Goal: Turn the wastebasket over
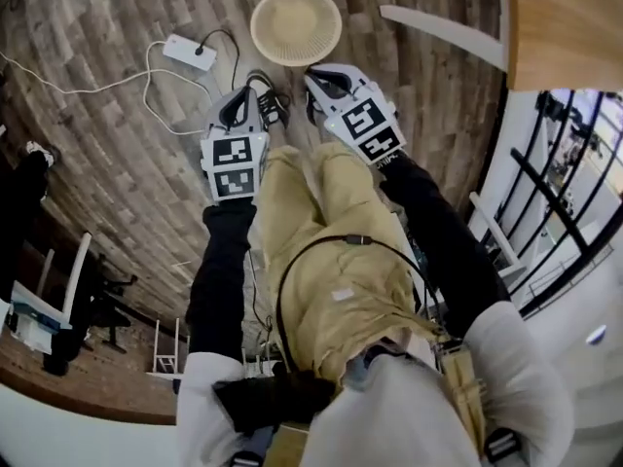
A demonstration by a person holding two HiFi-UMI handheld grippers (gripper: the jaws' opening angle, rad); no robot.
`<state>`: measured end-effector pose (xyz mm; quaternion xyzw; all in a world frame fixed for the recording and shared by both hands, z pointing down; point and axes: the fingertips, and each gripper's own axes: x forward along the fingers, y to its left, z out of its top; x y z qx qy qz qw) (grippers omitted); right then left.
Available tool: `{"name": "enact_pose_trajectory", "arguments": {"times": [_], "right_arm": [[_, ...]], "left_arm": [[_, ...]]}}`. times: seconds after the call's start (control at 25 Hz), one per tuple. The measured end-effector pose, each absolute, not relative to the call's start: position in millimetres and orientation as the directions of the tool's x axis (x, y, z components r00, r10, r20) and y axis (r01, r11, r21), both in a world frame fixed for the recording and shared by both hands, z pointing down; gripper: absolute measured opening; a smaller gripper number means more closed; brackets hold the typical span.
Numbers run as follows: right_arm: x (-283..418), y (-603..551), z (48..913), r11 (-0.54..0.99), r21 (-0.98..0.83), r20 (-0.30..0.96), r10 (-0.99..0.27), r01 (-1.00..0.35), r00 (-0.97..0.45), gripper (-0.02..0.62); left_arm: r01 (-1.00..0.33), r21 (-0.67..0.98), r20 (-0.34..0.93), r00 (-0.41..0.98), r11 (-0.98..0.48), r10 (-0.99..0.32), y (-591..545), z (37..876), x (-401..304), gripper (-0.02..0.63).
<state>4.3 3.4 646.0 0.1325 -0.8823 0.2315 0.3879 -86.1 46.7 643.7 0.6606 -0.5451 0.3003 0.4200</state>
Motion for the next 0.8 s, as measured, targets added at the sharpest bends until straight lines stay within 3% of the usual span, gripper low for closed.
{"name": "enact_pose_trajectory", "arguments": {"times": [0.16, 0.44, 0.8], "right_arm": [[7.9, 19.2, 733.4, 0.875, -0.316, 0.794, 0.032, -0.366, -0.608, 0.023], [4.4, 58.1, 861.0, 0.912, -0.348, 0.852, 0.21, -0.218, -0.48, 0.023], [-14.0, 71.4, 951.6, 0.89, -0.367, 0.881, 0.24, -0.271, -0.407, 0.026]], "left_arm": [[-0.962, 0.25, 0.874, 0.275, -0.114, -0.401, 61.0, 712.8, -82.3, 0.002], [-0.958, 0.275, 0.897, 0.286, -0.082, -0.336, 81.8, 804.5, -89.7, 0.002], [-0.958, 0.279, 0.923, 0.288, -0.075, -0.255, 82.7, 902.7, -89.2, 0.002]]}}
